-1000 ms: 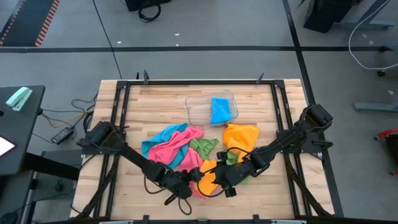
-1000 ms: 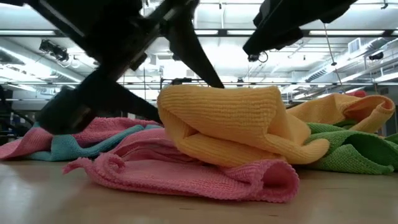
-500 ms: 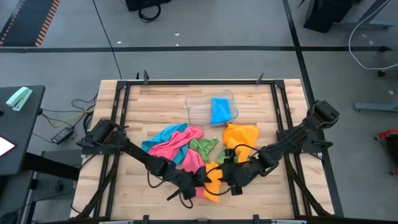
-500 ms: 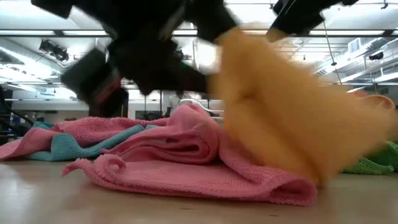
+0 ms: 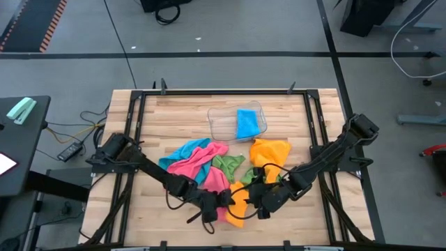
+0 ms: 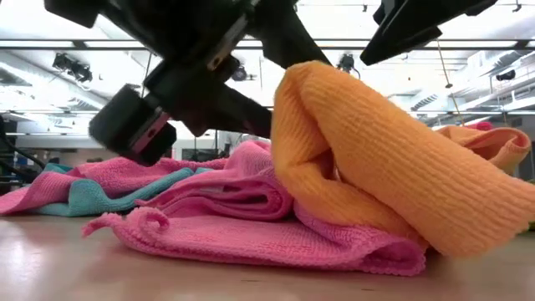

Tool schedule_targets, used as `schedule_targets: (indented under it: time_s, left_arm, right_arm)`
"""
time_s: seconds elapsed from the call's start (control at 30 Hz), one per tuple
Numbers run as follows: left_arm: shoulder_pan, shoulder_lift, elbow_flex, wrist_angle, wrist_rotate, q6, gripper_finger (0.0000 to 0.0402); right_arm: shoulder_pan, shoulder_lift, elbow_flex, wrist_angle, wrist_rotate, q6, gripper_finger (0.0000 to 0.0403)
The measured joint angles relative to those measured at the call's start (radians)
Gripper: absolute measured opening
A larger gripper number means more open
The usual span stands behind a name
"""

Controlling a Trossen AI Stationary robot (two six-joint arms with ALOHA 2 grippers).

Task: Fold microfiber towels
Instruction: Put the folded yellow microfiber cloth on the transparent bin

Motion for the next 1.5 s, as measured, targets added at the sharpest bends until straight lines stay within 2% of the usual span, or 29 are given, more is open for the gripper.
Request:
schedule_targets:
  time_s: [0.23,0.4,0.53,0.63,0.77,0.93,1.07,1.27,1.5]
  left_arm:
    - [0.017,0.0,0.0,-0.023,0.081,0.278,0.023]
    - [0.033,0.0,0.0,-0.022,0.105,0.326,0.026]
    - [0.041,0.0,0.0,-0.023,0.189,0.314,0.0265]
    - [0.056,0.0,0.003,-0.031,0.206,0.256,0.0256]
    - [0.075,0.012,0.036,-0.062,0.258,0.257,0.0243]
    - [0.086,0.111,0.173,-0.173,0.302,0.249,0.0235]
    - [0.087,0.17,0.24,-0.226,0.303,0.26,0.0229]
    - [0.086,0.162,0.244,-0.262,0.269,0.259,0.0211]
    - [0.055,0.156,0.244,-0.282,0.228,0.129,0.0151]
  right_arm:
    - [0.008,-0.002,0.0,0.0,0.001,0.028,0.0198]
    - [0.014,-0.003,0.0,0.0,0.004,0.045,0.0198]
    - [0.022,-0.03,0.0,-0.002,0.007,0.061,0.0198]
    - [0.027,-0.06,0.0,0.004,0.037,0.064,0.0198]
    - [0.026,-0.081,0.0,0.019,0.062,0.065,0.0198]
    - [0.026,-0.082,0.0,0.03,0.077,0.077,0.0198]
    - [0.038,-0.082,0.0,0.025,0.079,0.11,0.0198]
    - [0.072,-0.083,0.0,0.017,0.125,0.106,0.0198]
    - [0.092,-0.083,0.0,0.006,0.159,0.118,0.0198]
